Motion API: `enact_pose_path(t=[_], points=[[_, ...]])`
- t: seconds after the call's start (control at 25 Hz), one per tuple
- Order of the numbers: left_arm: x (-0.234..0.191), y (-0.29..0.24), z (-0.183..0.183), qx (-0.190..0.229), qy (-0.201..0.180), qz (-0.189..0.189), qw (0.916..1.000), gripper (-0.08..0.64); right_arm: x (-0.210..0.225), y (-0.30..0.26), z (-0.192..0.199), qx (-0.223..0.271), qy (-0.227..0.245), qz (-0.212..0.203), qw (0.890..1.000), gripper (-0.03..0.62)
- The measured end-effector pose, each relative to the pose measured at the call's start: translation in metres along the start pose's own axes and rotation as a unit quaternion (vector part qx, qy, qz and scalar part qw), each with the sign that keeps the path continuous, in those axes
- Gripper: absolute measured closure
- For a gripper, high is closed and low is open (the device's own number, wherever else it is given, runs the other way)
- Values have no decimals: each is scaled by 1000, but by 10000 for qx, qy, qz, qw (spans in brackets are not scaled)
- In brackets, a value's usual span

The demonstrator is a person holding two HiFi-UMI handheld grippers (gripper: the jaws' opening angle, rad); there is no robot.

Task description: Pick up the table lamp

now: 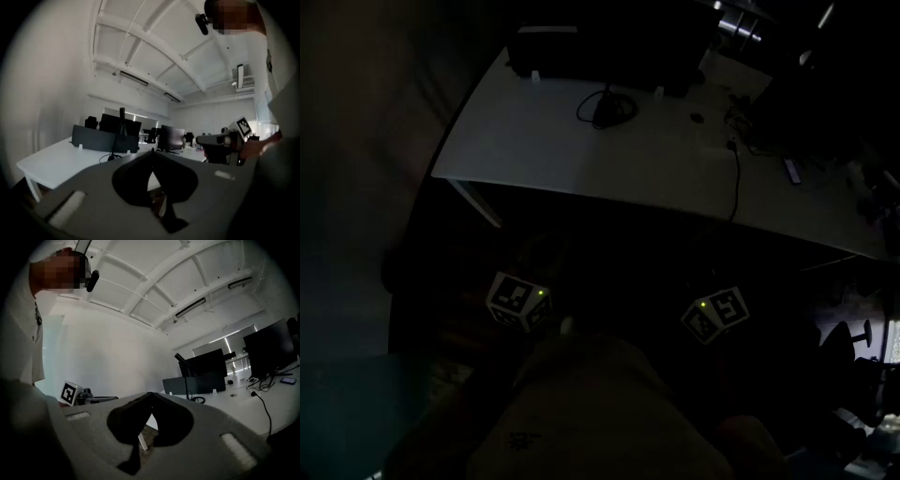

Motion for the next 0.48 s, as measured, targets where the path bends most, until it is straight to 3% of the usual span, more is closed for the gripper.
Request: enact_pose_path(t=[0.48], points=[[-5,-20,5,19,-49,-132,9999,561,22,-7,6,-45,-96,65,9999,591]])
Point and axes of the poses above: the fingertips, and each gripper's own axes: y backward along the fingers, x to its right, z out of its underside, the point moved 5 cm from there along y, backward along the fingers, and after that the axes turned 14 degrees about -z, right-handed, at the moved point
